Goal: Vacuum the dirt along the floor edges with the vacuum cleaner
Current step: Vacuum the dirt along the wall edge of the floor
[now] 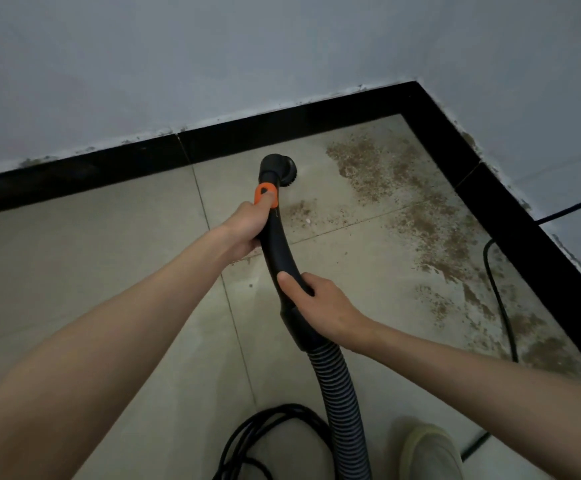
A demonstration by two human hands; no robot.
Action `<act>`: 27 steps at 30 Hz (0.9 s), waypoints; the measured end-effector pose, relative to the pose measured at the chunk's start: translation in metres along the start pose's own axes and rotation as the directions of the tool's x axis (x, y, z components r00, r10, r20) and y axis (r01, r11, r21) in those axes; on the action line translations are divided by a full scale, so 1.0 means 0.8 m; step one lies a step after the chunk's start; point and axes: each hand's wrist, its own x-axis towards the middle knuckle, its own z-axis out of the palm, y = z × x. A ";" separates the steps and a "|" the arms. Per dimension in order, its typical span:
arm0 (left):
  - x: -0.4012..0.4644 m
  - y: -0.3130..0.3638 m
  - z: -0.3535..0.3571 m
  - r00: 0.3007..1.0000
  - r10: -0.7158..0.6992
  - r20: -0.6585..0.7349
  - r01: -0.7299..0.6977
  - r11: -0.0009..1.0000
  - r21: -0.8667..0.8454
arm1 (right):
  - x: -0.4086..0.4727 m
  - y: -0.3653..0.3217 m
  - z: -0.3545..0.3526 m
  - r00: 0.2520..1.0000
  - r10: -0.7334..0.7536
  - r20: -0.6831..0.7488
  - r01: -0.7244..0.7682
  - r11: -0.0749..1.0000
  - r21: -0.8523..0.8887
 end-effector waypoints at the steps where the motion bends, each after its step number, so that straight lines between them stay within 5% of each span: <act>1: -0.007 0.000 -0.009 1.000 -0.020 -0.001 0.020 1.000 -0.013 | -0.002 -0.005 0.003 0.999 0.005 0.050 -0.003 1.000 -0.028; 10: -0.072 0.005 -0.055 0.998 -0.049 0.027 0.051 0.997 -0.057 | -0.034 -0.049 0.035 0.968 0.040 0.247 -0.044 0.999 0.011; 16: -0.077 -0.041 -0.078 0.982 -0.024 -0.190 -0.007 0.987 -0.159 | -0.025 -0.035 0.082 0.952 -0.001 0.306 -0.037 0.992 0.118; 21: -0.086 -0.065 -0.081 0.953 -0.028 -0.300 -0.035 0.978 -0.203 | -0.020 -0.017 0.086 0.956 -0.144 0.254 0.172 0.981 -0.091; 27: -0.087 -0.100 -0.080 0.934 -0.115 -0.339 0.016 0.960 -0.280 | -0.007 -0.002 0.086 0.937 -0.136 0.323 0.216 0.950 -0.227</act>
